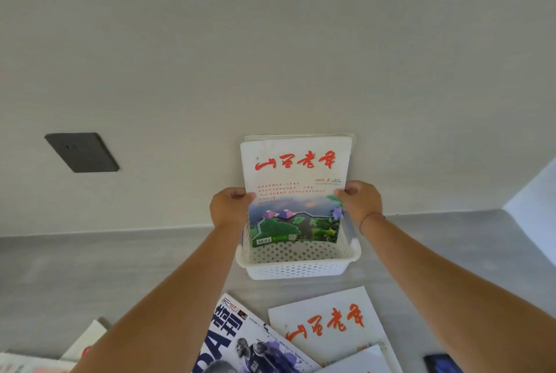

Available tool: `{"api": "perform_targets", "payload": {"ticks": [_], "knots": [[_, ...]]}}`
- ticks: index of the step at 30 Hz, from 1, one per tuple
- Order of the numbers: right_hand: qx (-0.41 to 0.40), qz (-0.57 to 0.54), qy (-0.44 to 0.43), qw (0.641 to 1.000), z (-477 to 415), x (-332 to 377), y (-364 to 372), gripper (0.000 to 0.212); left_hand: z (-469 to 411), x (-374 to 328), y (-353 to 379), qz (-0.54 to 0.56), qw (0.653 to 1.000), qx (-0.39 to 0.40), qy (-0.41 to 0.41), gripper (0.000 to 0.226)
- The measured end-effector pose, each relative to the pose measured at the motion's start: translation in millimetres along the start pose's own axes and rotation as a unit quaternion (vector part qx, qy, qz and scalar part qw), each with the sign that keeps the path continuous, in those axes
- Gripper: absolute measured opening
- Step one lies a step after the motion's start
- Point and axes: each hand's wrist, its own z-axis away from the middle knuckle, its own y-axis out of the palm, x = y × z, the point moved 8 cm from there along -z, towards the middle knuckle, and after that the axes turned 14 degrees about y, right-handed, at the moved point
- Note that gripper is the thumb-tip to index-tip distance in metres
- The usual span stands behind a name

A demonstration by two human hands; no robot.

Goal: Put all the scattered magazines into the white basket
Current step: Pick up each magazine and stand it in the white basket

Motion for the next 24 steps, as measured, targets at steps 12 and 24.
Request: {"api": "perform_targets", "payload": {"ticks": [12,24], "knots": [[-0.006,-0.035,0.024,0.999,0,-7,5,0.023,-7,2,9,-0.02,1.0,0.021,0.005,0.024],[-0.029,-0.013,-0.014,0.999,88,-93,-42,0.034,94,6,-27,-0.058,0.995,-0.003,0.084,0.051]]}}
